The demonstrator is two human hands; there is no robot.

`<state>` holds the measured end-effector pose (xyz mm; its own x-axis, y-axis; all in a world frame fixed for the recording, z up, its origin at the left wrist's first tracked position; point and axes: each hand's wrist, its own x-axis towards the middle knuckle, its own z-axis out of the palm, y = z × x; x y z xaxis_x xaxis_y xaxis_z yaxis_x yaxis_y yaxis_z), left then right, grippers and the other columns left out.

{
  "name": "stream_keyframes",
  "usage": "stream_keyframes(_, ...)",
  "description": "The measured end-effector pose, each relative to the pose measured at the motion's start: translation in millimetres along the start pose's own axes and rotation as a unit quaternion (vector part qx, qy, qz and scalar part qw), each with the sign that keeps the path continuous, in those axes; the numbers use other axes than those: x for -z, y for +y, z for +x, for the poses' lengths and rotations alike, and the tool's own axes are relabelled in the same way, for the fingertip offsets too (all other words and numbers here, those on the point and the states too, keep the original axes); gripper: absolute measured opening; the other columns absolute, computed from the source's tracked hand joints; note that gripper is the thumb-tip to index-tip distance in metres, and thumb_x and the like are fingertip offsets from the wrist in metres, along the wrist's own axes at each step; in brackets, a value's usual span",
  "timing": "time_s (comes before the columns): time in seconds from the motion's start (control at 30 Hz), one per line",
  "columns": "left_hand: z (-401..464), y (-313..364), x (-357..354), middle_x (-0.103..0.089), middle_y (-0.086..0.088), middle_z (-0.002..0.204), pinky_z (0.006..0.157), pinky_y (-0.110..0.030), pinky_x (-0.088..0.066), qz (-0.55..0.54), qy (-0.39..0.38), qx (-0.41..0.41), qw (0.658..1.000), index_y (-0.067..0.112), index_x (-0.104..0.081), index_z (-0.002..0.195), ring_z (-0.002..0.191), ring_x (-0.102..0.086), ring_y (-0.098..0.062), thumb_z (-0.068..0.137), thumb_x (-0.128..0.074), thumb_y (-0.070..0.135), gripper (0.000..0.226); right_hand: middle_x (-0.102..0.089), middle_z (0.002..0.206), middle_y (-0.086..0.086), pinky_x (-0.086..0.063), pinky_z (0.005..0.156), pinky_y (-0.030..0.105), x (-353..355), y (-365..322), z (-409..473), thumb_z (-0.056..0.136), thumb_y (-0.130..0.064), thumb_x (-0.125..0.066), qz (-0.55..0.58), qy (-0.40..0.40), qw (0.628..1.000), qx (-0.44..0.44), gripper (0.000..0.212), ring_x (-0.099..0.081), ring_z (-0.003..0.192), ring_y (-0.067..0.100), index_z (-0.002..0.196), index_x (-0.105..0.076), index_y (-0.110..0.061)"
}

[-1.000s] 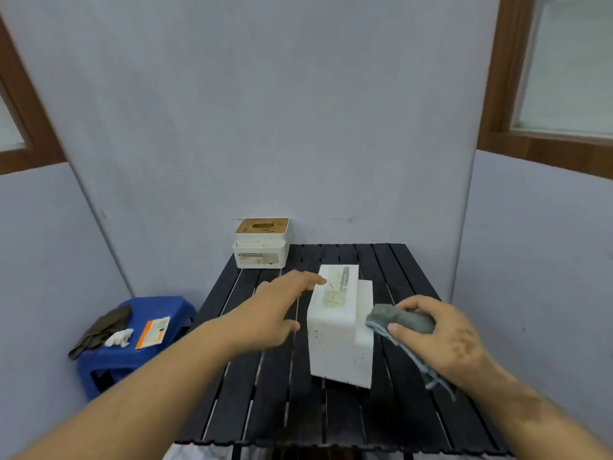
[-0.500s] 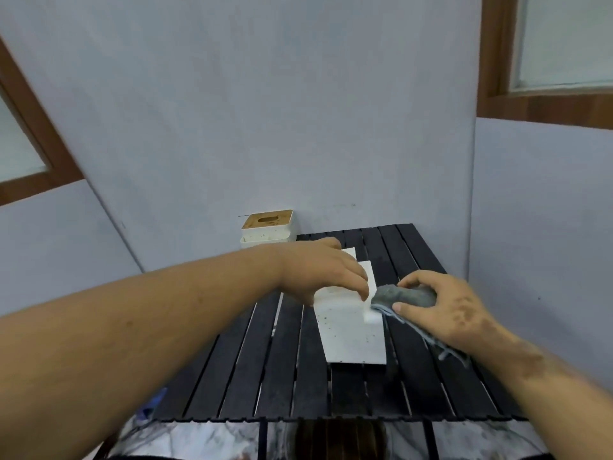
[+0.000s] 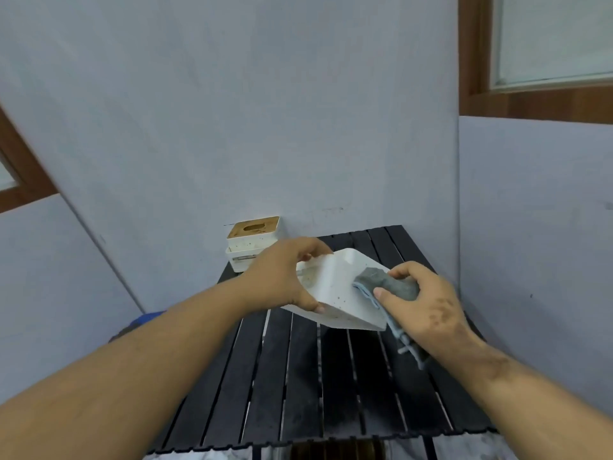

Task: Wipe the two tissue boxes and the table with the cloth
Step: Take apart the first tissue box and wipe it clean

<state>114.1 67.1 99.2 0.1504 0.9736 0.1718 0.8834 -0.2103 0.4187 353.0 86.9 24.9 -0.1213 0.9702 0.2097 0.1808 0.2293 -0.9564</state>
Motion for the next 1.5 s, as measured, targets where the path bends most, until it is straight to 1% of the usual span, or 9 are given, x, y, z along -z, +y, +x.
stream_keyframes(0.2,-17,0,-20,-0.063,0.021,0.109,0.092,-0.038,-0.055,-0.056,0.110,0.045,0.991,0.041,-0.062,0.112,0.103,-0.058,0.000,0.044,-0.094,0.042,0.075,-0.057,0.104,-0.012,-0.060,0.074,0.027,-51,-6,-3,0.083,-0.027,-0.078,-0.014,0.011,0.994,0.112,0.028,-0.066,0.088,0.008,0.101,-0.060,-0.037)
stream_keyframes(0.33,-27,-13,-36,-0.061,0.028,0.109,0.086,-0.027,-0.051,-0.103,0.176,0.061,0.977,0.044,-0.061,0.114,0.105,-0.054,0.006,0.041,-0.093,0.047,0.079,-0.057,0.105,-0.002,-0.059,0.052,0.023,-56,-6,17,0.085,-0.020,-0.077,0.021,0.040,0.995,0.092,0.024,-0.068,0.072,0.010,0.102,-0.062,-0.029)
stream_keyframes(0.53,-34,-21,-50,-0.057,0.028,0.108,0.082,-0.025,-0.051,-0.171,0.243,0.060,0.953,0.043,-0.064,0.111,0.103,-0.055,0.003,0.034,-0.083,0.059,0.080,-0.060,0.102,-0.009,-0.050,0.075,0.008,-76,-11,17,0.080,-0.014,-0.081,-0.014,0.022,0.982,0.188,0.030,-0.061,0.096,0.002,0.103,-0.067,-0.027)
stream_keyframes(0.7,-38,-32,-53,-0.057,0.027,0.108,0.090,-0.035,-0.051,-0.192,0.257,0.082,0.944,0.047,-0.063,0.109,0.105,-0.054,0.002,0.034,-0.084,0.061,0.080,-0.062,0.098,-0.012,-0.058,0.075,0.024,-72,-4,36,0.079,-0.017,-0.082,-0.014,0.051,0.989,0.139,0.028,-0.065,0.091,0.006,0.100,-0.070,-0.032)
stream_keyframes(0.9,-37,-36,-57,-0.054,0.031,0.109,0.083,-0.023,-0.050,-0.228,0.280,0.095,0.928,0.046,-0.062,0.111,0.107,-0.053,0.005,0.033,-0.084,0.060,0.082,-0.062,0.098,-0.011,-0.051,0.079,0.012,-85,-18,29,0.076,-0.011,-0.084,-0.053,-0.001,0.958,0.283,0.032,-0.064,0.096,0.011,0.104,-0.076,-0.022)
stream_keyframes(1.13,-33,-36,-57,-0.058,0.026,0.110,0.090,-0.042,-0.052,-0.230,0.277,0.085,0.929,0.044,-0.064,0.114,0.107,-0.053,0.000,0.038,-0.088,0.048,0.079,-0.061,0.103,-0.009,-0.053,0.080,0.019,-89,-18,28,0.080,-0.018,-0.079,-0.106,0.014,0.930,0.351,0.030,-0.064,0.095,0.014,0.109,-0.076,-0.023)
stream_keyframes(1.27,-38,-36,-59,-0.051,0.036,0.115,0.096,-0.043,-0.048,-0.220,0.271,0.104,0.931,0.054,-0.056,0.113,0.108,-0.050,0.006,0.033,-0.086,0.059,0.086,-0.063,0.098,-0.014,-0.056,0.080,0.019,-86,-8,37,0.081,-0.011,-0.080,0.010,0.013,0.980,0.199,0.032,-0.065,0.097,0.005,0.105,-0.074,-0.031)
stream_keyframes(1.37,-41,-37,-56,-0.055,0.033,0.113,0.091,-0.038,-0.052,-0.232,0.276,0.113,0.926,0.052,-0.059,0.110,0.107,-0.053,0.004,0.032,-0.084,0.062,0.083,-0.066,0.101,-0.012,-0.053,0.082,0.014,-85,-14,27,0.080,-0.007,-0.081,-0.024,-0.031,0.967,0.253,0.033,-0.066,0.100,0.009,0.110,-0.076,-0.020)
stream_keyframes(1.5,-44,-42,-54,-0.061,0.025,0.110,0.090,-0.039,-0.053,-0.259,0.280,0.145,0.913,0.053,-0.058,0.109,0.111,-0.055,-0.003,0.033,-0.084,0.063,0.081,-0.065,0.104,-0.014,-0.061,0.076,0.039,-72,0,40,0.084,-0.012,-0.078,0.015,-0.042,0.986,0.158,0.036,-0.069,0.091,0.014,0.109,-0.073,-0.038)
